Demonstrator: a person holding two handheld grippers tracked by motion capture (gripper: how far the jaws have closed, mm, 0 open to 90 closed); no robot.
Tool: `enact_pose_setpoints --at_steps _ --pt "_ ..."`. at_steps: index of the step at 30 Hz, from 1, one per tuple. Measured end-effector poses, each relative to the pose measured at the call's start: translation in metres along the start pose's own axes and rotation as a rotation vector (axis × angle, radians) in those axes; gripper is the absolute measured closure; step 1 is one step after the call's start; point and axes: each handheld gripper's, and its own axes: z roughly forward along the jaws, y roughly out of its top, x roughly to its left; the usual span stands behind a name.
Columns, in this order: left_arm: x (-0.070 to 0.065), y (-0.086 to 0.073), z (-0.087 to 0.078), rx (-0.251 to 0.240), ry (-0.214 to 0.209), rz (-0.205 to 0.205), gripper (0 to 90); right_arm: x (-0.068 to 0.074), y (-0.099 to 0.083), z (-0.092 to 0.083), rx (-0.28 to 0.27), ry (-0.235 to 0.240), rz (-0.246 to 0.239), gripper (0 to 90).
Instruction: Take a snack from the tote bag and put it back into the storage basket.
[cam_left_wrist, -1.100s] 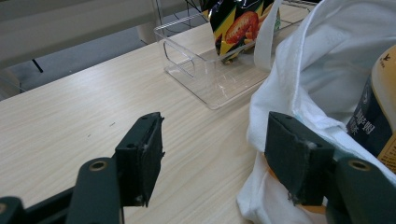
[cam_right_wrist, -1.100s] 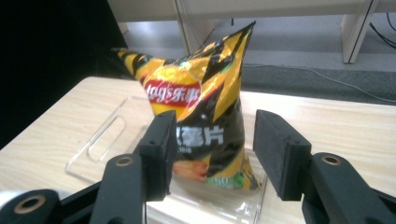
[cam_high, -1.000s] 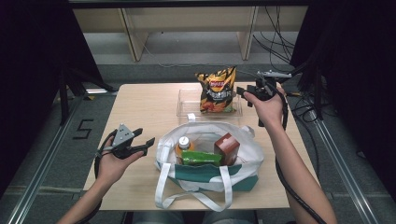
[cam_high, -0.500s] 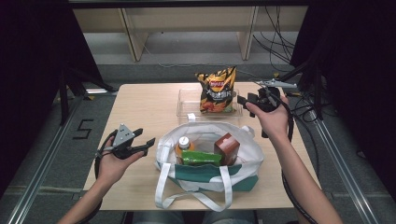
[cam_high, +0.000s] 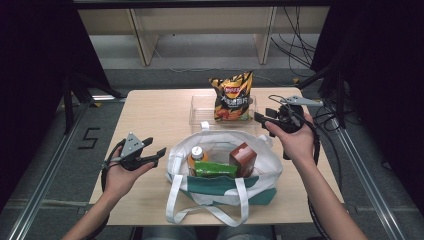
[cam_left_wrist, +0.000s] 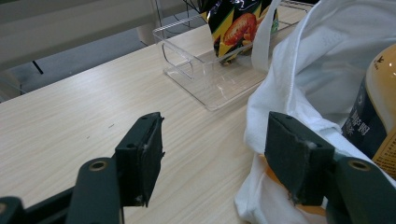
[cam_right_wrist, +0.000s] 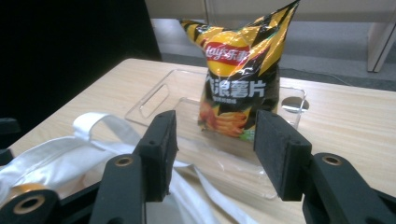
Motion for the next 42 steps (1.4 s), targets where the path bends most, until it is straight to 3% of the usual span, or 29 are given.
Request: enact_pose_setpoints --at_steps 5,12,14,15,16,17,21,23,24,25,27,31,32,36,37,39,42 --pt "0.000 0.000 0.000 0.003 0.000 0.001 36.6 0.007 -0.008 -0.010 0.001 -0.001 -0.006 49.9" --pt "0.001 0.000 0.002 -0.002 -0.007 0.003 36.6 0.014 -0.020 -0.025 0.008 0.032 -0.029 49.9" --pt "0.001 0.000 0.002 -0.002 -0.007 0.005 36.6 0.017 -0.023 -0.030 0.003 0.036 -0.009 49.8" --pt "0.000 0.000 0.001 0.004 -0.002 0.007 36.6 0.016 -0.024 -0.032 0.002 0.028 -0.037 49.8" --pt "0.000 0.000 0.002 0.002 -0.004 0.007 36.6 0.018 -0.025 -0.034 0.007 0.036 -0.022 49.8" --pt "0.000 0.000 0.002 0.001 -0.005 0.007 36.6 0.017 -0.026 -0.035 -0.003 0.044 -0.040 49.7" --pt "0.000 0.000 0.002 0.001 -0.005 0.007 36.6 0.023 -0.030 -0.042 -0.005 0.051 -0.033 49.6" --pt "0.001 0.000 0.002 0.000 -0.005 0.008 36.6 0.023 -0.031 -0.045 -0.009 0.044 -0.060 49.6" --pt "0.001 0.000 0.002 -0.002 -0.004 0.009 36.7 0.026 -0.032 -0.047 -0.011 0.049 -0.039 49.6" --pt "0.001 0.000 0.001 0.001 -0.005 0.008 36.7 0.026 -0.033 -0.049 -0.020 0.047 -0.065 49.4" --pt "0.001 0.000 0.001 0.005 -0.003 0.010 36.7 0.029 -0.034 -0.053 -0.012 0.057 -0.051 49.4" --pt "-0.001 -0.001 0.002 0.004 -0.003 0.007 36.6 0.033 -0.037 -0.056 -0.008 0.061 -0.081 48.9" --pt "-0.001 -0.001 0.002 0.004 -0.003 0.008 36.6 0.034 -0.039 -0.055 -0.007 0.064 -0.064 48.8" --pt "0.000 -0.001 0.002 0.007 0.000 0.007 36.6 0.036 -0.041 -0.055 0.001 0.078 -0.076 48.2" --pt "0.000 0.000 0.002 0.008 -0.001 0.010 36.7 0.036 -0.041 -0.054 -0.006 0.079 -0.097 48.1" --pt "0.000 0.000 0.002 0.006 -0.002 0.010 36.7 0.041 -0.042 -0.056 0.007 0.082 -0.064 47.8" --pt "0.000 0.000 0.002 -0.001 -0.006 0.010 36.6 0.044 -0.042 -0.055 -0.006 0.092 -0.072 47.4"
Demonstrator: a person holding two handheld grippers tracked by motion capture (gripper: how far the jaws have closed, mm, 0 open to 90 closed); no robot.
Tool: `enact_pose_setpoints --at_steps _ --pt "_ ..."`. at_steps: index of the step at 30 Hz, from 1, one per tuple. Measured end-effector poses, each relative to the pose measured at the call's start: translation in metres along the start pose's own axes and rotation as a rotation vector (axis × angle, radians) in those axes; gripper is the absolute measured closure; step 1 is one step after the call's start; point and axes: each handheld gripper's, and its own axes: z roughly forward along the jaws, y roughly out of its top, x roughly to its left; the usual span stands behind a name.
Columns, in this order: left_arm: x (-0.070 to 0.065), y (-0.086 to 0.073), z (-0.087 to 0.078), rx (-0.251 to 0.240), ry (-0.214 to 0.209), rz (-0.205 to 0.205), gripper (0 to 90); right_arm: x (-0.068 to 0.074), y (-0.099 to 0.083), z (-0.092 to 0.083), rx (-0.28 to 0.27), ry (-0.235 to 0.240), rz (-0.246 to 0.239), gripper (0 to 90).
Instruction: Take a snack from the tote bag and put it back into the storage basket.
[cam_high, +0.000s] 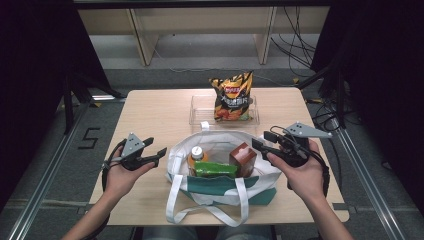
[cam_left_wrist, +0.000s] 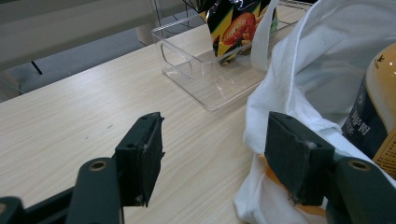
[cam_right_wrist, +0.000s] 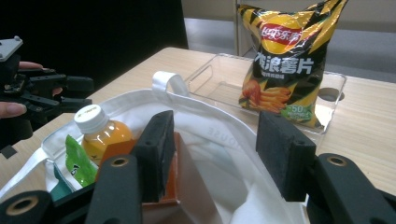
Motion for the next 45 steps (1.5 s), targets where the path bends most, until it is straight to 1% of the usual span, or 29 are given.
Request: enact_pose_setpoints --at_steps 1,4,5,7,9,13,14,18,19,22,23,24,25,27,28,30,31,32,34,35,36,37,39,40,41,42,43,44,45 --pt "0.000 0.001 0.000 0.000 0.000 -0.001 36.6 0.000 0.000 0.000 -0.004 0.001 -0.019 47.4" --pt "-0.001 0.003 -0.002 -0.009 0.001 0.004 36.5 0.005 -0.002 0.000 -0.006 0.013 0.005 47.1" --pt "-0.002 0.003 -0.003 -0.001 0.007 -0.001 36.5 0.005 -0.002 0.000 -0.008 0.009 -0.018 46.9" --pt "-0.002 0.004 -0.001 -0.007 0.002 0.004 36.5 0.008 -0.003 -0.001 -0.017 0.021 -0.006 46.3" --pt "-0.003 0.003 -0.001 0.000 0.006 0.001 36.5 0.011 -0.004 -0.001 -0.021 0.035 -0.017 45.1" --pt "-0.002 0.002 0.000 -0.002 -0.001 0.002 36.5 0.017 -0.008 0.001 -0.012 0.054 -0.028 40.7" --pt "-0.002 0.002 0.000 -0.002 0.001 0.002 36.5 0.018 -0.009 0.003 -0.024 0.054 -0.039 39.6" --pt "-0.001 0.003 -0.001 0.002 0.009 -0.002 36.6 0.023 -0.012 0.008 -0.007 0.062 -0.021 33.2" --pt "0.000 0.002 0.001 -0.002 0.002 -0.001 36.6 0.022 -0.012 0.009 -0.012 0.065 -0.039 31.4" --pt "0.000 0.001 0.000 0.007 0.008 -0.001 36.5 0.024 -0.014 0.012 -0.003 0.060 -0.055 27.7" --pt "-0.001 0.002 0.000 0.007 0.007 0.000 36.5 0.025 -0.015 0.013 -0.005 0.071 -0.053 26.4" --pt "-0.001 0.002 0.000 0.005 0.007 -0.001 36.5 0.026 -0.016 0.015 -0.006 0.055 -0.063 25.6" --pt "-0.001 0.002 0.000 0.005 0.006 0.003 36.5 0.028 -0.017 0.015 -0.002 0.058 -0.056 25.1" --pt "0.000 0.002 0.000 -0.004 0.000 0.002 36.5 0.029 -0.020 0.016 -0.001 0.052 -0.082 23.6" --pt "0.000 0.002 0.000 -0.001 0.002 0.001 36.5 0.031 -0.020 0.017 0.008 0.060 -0.065 23.5" --pt "0.000 0.002 0.001 -0.003 -0.001 -0.005 36.5 0.029 -0.022 0.019 -0.013 0.064 -0.106 22.3" --pt "0.000 0.002 0.000 -0.002 0.001 0.000 36.5 0.030 -0.022 0.018 0.002 0.046 -0.094 22.2" --pt "0.000 0.002 0.000 -0.002 0.001 -0.002 36.5 0.031 -0.024 0.019 0.007 0.046 -0.081 22.0" --pt "0.000 0.002 0.001 -0.005 0.000 -0.004 36.5 0.030 -0.027 0.022 0.006 0.049 -0.109 22.0" --pt "0.000 0.002 0.001 -0.005 0.000 -0.004 36.5 0.033 -0.029 0.022 0.028 0.049 -0.076 21.9" --pt "0.000 0.001 0.001 -0.005 0.000 -0.003 36.5 0.034 -0.030 0.023 0.042 0.045 -0.064 21.9" --pt "0.000 0.001 0.000 0.004 0.007 -0.005 36.6 0.031 -0.031 0.025 0.036 0.049 -0.107 21.9" --pt "0.000 0.001 0.000 0.003 0.005 -0.003 36.5 0.033 -0.034 0.027 0.053 0.040 -0.094 21.9" --pt "0.000 0.001 0.000 0.003 0.005 -0.003 36.5 0.033 -0.035 0.030 0.038 0.033 -0.102 22.0" --pt "0.000 0.001 0.000 0.002 0.005 -0.002 36.6 0.033 -0.037 0.031 0.054 0.040 -0.095 22.3" --pt "0.000 0.001 0.001 -0.005 -0.001 -0.005 36.5 0.031 -0.038 0.033 0.030 0.029 -0.123 22.8" --pt "0.000 0.002 0.001 -0.005 0.000 -0.004 36.5 0.030 -0.039 0.033 0.045 0.032 -0.133 23.4" --pt "0.000 0.002 0.001 -0.005 0.000 -0.003 36.5 0.031 -0.040 0.034 0.037 0.023 -0.118 23.9" --pt "0.000 0.001 0.001 -0.005 0.000 -0.004 36.6 0.029 -0.041 0.034 0.039 0.031 -0.126 24.6"
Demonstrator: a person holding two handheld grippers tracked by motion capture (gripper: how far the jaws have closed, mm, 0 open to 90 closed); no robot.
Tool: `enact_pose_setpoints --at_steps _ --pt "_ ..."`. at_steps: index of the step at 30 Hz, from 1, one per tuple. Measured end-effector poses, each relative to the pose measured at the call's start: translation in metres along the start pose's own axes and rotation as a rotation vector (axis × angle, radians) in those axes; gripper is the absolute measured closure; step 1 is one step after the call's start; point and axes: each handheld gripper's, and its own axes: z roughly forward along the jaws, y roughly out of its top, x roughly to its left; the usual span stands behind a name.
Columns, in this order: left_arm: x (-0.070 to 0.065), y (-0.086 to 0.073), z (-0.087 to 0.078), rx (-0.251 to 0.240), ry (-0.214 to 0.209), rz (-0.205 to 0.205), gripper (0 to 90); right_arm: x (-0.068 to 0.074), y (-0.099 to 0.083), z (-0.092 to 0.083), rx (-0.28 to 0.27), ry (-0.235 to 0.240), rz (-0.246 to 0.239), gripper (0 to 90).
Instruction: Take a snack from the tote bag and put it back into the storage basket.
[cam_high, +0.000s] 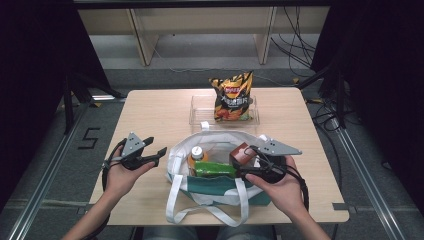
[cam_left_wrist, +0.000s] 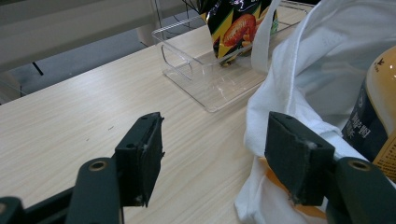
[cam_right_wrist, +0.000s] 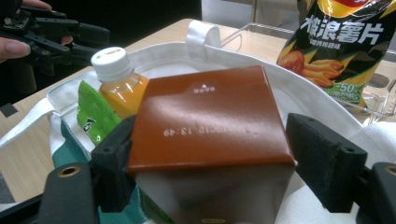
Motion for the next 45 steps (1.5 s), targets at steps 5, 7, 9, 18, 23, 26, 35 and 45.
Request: enact_pose_setpoints --at_steps 5,7,9,18,23,26,35,45 --pt "0.000 0.000 0.000 0.000 0.000 0.001 36.6 -0.001 -0.001 -0.004 0.005 0.004 0.030 32.7" --pt "0.000 0.000 0.000 0.000 0.000 0.001 36.5 -0.004 0.000 -0.004 -0.010 -0.009 0.022 33.7" --pt "0.000 0.000 0.000 0.001 0.000 0.000 36.6 -0.005 -0.001 -0.004 -0.013 0.004 0.066 34.2" --pt "0.000 0.001 -0.002 0.005 0.008 0.001 36.6 -0.005 0.000 -0.006 -0.025 -0.038 0.064 38.1" --pt "0.000 0.000 -0.002 0.006 0.010 0.001 36.6 -0.006 0.001 -0.007 -0.031 -0.021 0.074 38.5" --pt "0.000 0.000 -0.002 0.006 0.010 -0.001 36.5 -0.007 0.003 -0.009 -0.033 -0.027 0.040 38.5" --pt "0.000 0.001 -0.003 0.006 0.013 -0.002 36.6 -0.005 0.011 -0.016 -0.052 -0.022 0.050 38.5" --pt "-0.001 0.001 -0.002 0.003 0.010 -0.005 36.6 -0.006 0.020 -0.025 -0.078 -0.039 0.035 38.5"
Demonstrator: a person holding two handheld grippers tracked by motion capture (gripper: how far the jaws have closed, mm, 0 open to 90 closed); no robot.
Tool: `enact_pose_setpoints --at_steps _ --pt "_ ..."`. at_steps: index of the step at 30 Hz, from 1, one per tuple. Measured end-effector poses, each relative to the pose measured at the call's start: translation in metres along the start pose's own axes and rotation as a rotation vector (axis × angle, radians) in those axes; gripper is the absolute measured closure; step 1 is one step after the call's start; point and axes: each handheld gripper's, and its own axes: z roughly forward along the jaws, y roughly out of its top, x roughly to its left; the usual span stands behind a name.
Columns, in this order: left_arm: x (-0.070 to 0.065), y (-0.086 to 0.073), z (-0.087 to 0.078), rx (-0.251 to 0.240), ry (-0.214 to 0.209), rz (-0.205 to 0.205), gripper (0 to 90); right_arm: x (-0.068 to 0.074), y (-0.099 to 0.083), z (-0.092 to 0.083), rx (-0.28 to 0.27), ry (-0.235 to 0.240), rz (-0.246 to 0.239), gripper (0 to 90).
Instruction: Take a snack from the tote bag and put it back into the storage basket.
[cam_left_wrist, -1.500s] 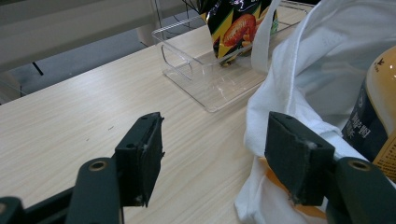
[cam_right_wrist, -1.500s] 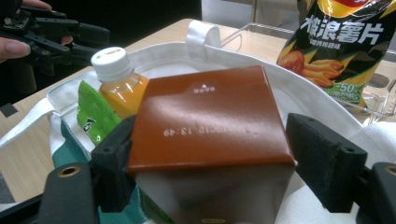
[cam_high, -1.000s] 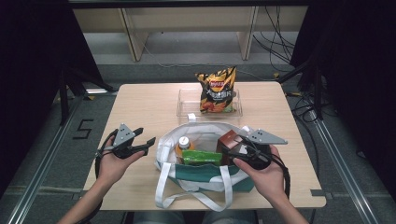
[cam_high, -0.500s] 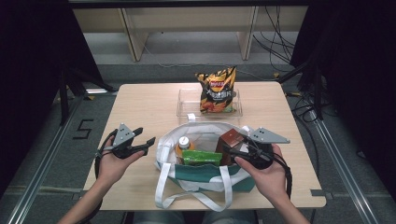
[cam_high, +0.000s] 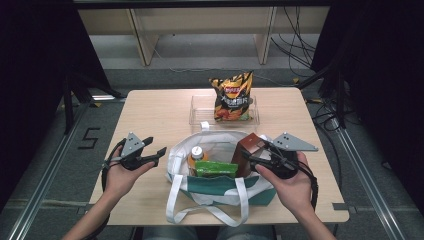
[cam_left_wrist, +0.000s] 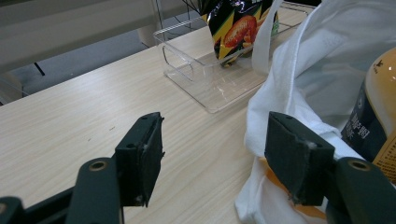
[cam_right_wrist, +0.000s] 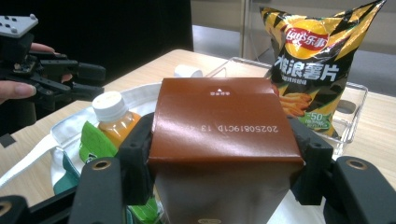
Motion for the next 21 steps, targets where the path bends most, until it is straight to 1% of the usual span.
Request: enact_pose_setpoints --at_steps 1,2,3,4,5,6,7,8,9,10,11,12,13,14,17,18,19,20,21 --pt "0.000 0.000 0.000 0.000 -0.001 0.003 36.6 0.001 0.001 -0.001 0.000 0.003 0.024 38.5" --pt "0.000 0.000 0.000 0.000 -0.002 0.003 36.6 0.000 0.002 0.000 -0.013 0.015 0.000 38.6" --pt "0.000 0.000 0.000 0.001 -0.002 0.004 36.6 -0.001 0.003 0.000 -0.019 0.005 -0.015 38.6" --pt "0.000 0.000 0.000 0.002 -0.002 0.003 36.6 0.001 0.003 -0.001 -0.006 0.003 0.015 38.6" --pt "0.001 0.000 0.000 0.002 -0.002 0.003 36.6 0.000 0.004 -0.001 -0.012 0.014 0.000 38.5" --pt "0.001 -0.001 0.000 0.003 -0.002 0.004 36.6 -0.001 0.006 -0.001 -0.021 0.006 -0.018 38.5" --pt "0.001 -0.001 0.001 0.003 -0.003 0.005 36.6 0.001 0.006 -0.002 -0.013 0.010 0.013 38.6" --pt "0.001 -0.001 0.001 0.003 -0.003 0.006 36.6 0.000 0.008 -0.003 -0.013 0.005 -0.013 38.6" --pt "0.001 -0.001 0.000 0.006 -0.002 0.008 36.6 -0.001 0.009 -0.002 -0.035 0.013 -0.017 38.6" --pt "0.001 -0.001 0.000 0.006 -0.002 0.008 36.6 0.000 0.010 -0.004 -0.016 0.015 -0.003 38.6" --pt "0.001 -0.001 0.001 0.005 -0.002 0.008 36.6 0.000 0.011 -0.004 -0.025 0.012 -0.006 38.6" --pt "0.001 -0.001 0.001 0.005 -0.003 0.007 36.6 0.002 0.013 -0.005 -0.024 0.008 0.007 38.6" --pt "0.001 -0.001 0.001 0.006 -0.002 0.006 36.6 0.001 0.014 -0.005 -0.030 0.018 0.000 38.6" --pt "0.001 -0.001 0.001 0.006 -0.002 0.006 36.6 0.001 0.015 -0.005 -0.035 0.004 -0.011 38.6" --pt "0.001 -0.001 0.002 -0.001 -0.007 0.009 36.7 0.000 0.020 -0.008 -0.039 0.007 -0.018 38.6" --pt "0.001 -0.001 0.002 -0.001 -0.008 0.011 36.6 0.000 0.021 -0.009 -0.043 0.006 -0.010 38.7" --pt "0.000 -0.001 0.002 -0.002 -0.010 0.011 36.6 -0.002 0.023 -0.009 -0.063 0.004 -0.034 38.7" --pt "0.000 -0.001 0.002 -0.003 -0.012 0.009 36.7 -0.001 0.024 -0.011 -0.046 0.002 -0.009 38.7" --pt "-0.001 -0.001 0.001 0.002 -0.007 0.008 36.7 -0.001 0.026 -0.010 -0.060 0.009 -0.018 38.7"
